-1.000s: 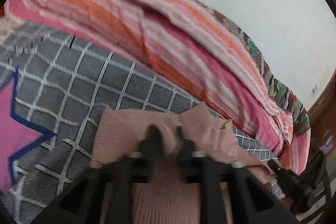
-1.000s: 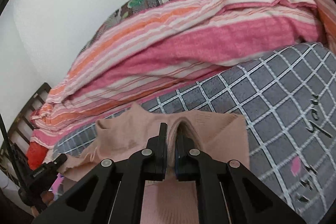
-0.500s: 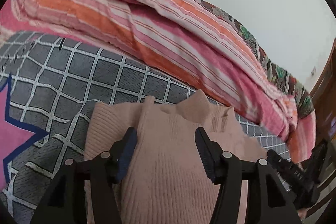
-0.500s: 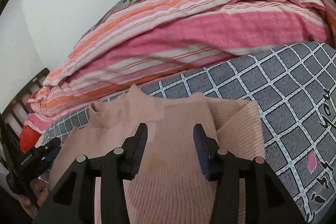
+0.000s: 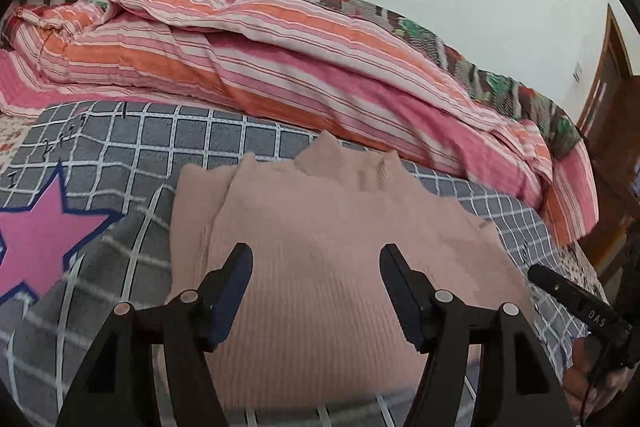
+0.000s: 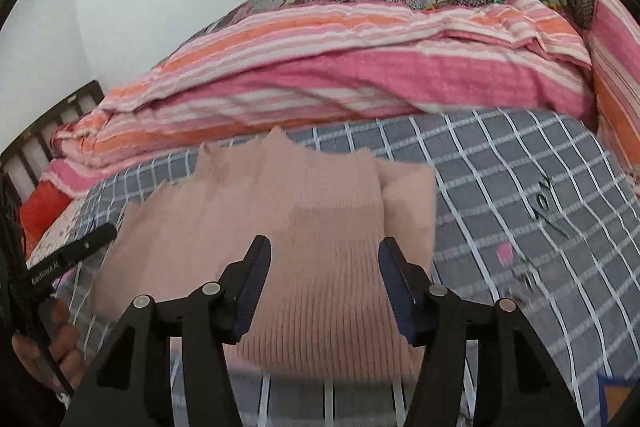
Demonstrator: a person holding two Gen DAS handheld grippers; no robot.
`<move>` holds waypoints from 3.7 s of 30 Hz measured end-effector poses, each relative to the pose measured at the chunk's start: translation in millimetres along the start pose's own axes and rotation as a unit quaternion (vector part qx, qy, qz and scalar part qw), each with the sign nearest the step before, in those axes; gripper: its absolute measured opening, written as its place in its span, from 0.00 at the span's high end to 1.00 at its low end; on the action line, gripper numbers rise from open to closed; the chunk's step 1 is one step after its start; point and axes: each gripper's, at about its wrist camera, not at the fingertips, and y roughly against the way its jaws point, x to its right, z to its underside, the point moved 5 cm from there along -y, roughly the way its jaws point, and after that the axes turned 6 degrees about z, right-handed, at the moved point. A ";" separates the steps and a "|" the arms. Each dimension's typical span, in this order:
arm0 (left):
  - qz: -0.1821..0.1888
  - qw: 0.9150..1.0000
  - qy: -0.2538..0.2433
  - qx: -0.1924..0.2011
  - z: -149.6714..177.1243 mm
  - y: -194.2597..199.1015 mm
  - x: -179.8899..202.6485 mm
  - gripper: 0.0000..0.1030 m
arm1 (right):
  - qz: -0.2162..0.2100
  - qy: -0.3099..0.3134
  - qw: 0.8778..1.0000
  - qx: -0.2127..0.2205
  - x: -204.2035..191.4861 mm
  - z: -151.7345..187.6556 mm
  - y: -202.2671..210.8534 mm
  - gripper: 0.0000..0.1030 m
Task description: Fold small clothes
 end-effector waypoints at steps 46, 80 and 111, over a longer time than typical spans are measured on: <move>0.053 0.986 0.147 -0.057 56.2 -20.9 -37.9 0.38 | -0.076 -0.146 0.981 -0.106 24.1 44.7 -41.7 0.44; 0.022 0.991 0.131 -0.017 55.9 -20.8 -38.9 0.47 | -0.061 -0.119 0.990 -0.052 22.6 47.5 -48.5 0.50; 0.042 0.979 0.196 0.044 72.3 44.6 -36.2 0.91 | -0.131 -0.183 0.974 -0.028 44.1 61.4 15.3 0.92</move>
